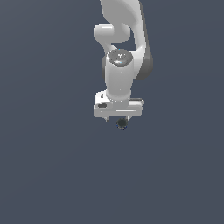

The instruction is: Pick up the object and move it to a goal position.

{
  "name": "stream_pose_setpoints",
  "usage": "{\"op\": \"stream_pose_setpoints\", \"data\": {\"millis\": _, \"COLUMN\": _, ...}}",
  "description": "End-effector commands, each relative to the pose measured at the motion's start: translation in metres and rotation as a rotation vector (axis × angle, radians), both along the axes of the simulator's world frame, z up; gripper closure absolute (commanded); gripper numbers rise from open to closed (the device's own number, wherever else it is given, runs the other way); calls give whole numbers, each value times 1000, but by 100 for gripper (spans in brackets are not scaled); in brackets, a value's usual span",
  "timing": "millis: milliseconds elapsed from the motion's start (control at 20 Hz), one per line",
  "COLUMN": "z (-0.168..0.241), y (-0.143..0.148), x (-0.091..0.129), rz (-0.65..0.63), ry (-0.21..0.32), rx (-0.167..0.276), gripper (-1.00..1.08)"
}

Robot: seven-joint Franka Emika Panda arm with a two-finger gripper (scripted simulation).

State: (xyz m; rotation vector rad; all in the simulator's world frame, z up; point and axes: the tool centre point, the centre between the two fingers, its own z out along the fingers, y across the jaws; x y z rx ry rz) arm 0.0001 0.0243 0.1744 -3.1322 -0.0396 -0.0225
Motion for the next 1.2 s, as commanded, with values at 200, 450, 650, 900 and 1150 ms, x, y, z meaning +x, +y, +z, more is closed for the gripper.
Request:
{"op": "stream_pose_setpoints", "data": {"millis": 200, "z": -4, "y": -11, "x": -2, "rz": -29, "ry": 10, "rx": 3, "gripper": -92}}
{"op": "stream_pose_setpoints", "data": {"millis": 450, "z": -11, "y": -33, "x": -7, "rz": -82, "ry": 31, "rx": 8, "gripper": -92}}
{"op": "stream_pose_setpoints", "data": {"millis": 650, "z": -11, "y": -32, "x": -7, "rz": -81, "ry": 30, "rx": 8, "gripper": -92}}
{"op": "stream_pose_setpoints", "data": {"millis": 900, "z": -16, "y": -28, "x": -9, "rz": -107, "ry": 30, "rx": 7, "gripper": -92}}
{"op": "stream_pose_setpoints", "data": {"millis": 1150, "z": -26, "y": -20, "x": -14, "rz": -160, "ry": 29, "rx": 7, "gripper": -92}}
